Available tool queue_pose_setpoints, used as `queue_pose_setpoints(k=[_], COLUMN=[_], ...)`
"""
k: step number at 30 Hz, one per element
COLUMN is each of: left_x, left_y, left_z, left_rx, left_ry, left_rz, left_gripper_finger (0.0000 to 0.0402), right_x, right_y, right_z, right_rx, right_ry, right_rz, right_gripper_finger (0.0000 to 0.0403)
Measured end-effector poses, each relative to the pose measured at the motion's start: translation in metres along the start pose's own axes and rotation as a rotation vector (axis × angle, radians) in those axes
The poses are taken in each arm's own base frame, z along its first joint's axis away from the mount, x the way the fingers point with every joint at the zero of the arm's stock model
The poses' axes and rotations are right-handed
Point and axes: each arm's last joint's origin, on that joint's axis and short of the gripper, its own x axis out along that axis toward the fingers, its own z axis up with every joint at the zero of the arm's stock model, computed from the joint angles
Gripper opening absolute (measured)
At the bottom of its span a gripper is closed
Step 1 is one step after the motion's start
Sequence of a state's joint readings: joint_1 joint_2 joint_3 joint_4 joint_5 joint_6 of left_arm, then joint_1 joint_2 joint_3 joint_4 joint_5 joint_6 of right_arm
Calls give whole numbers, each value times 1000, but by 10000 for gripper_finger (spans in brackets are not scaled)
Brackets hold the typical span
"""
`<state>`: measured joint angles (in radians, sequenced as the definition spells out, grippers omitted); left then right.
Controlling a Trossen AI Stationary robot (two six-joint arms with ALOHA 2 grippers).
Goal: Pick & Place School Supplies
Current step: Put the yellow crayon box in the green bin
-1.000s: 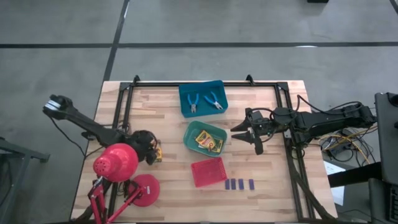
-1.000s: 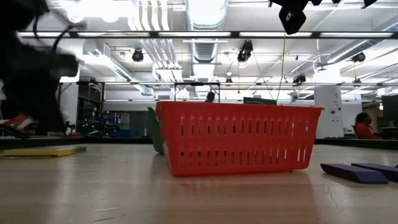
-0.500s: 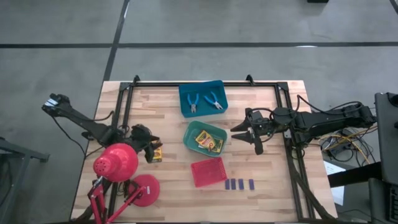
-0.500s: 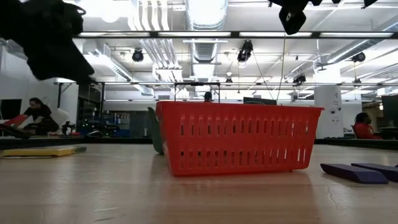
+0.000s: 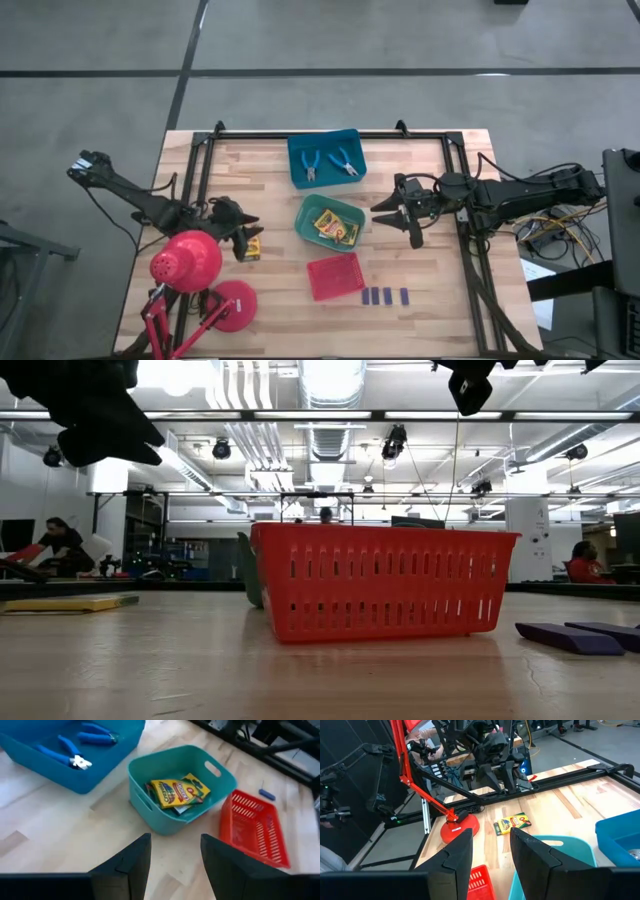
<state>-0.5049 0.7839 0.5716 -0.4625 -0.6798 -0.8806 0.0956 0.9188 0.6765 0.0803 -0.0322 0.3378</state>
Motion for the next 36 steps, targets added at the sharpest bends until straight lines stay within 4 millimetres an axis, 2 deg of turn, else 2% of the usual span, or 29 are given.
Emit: queue_pose_setpoints(k=[11,16,24,30,33,36], left_x=[6,16,27,27,25,24], left_y=[-12,-13,-13,-15,-13,-5], left_z=[-16,-26,-29,-27,-28,-33], left_rx=[152,154,152,-57,-52,-36], left_ry=[332,398,308,295,325,378], left_rz=[-270,-202,-59,-48,-52,20], left_gripper_finger=[177,177,177,177,177,177], right_x=[0,0,0,0,0,-1], right_y=[0,0,0,0,-3,-7], right_z=[0,0,0,1,3,4], right_rx=[0,0,-4,-15,-8,37], right_ry=[0,2,0,-11,-45,-87], right_rz=[0,-1,-1,-7,-85,-198], right_gripper_finger=[125,125,125,125,125,125])
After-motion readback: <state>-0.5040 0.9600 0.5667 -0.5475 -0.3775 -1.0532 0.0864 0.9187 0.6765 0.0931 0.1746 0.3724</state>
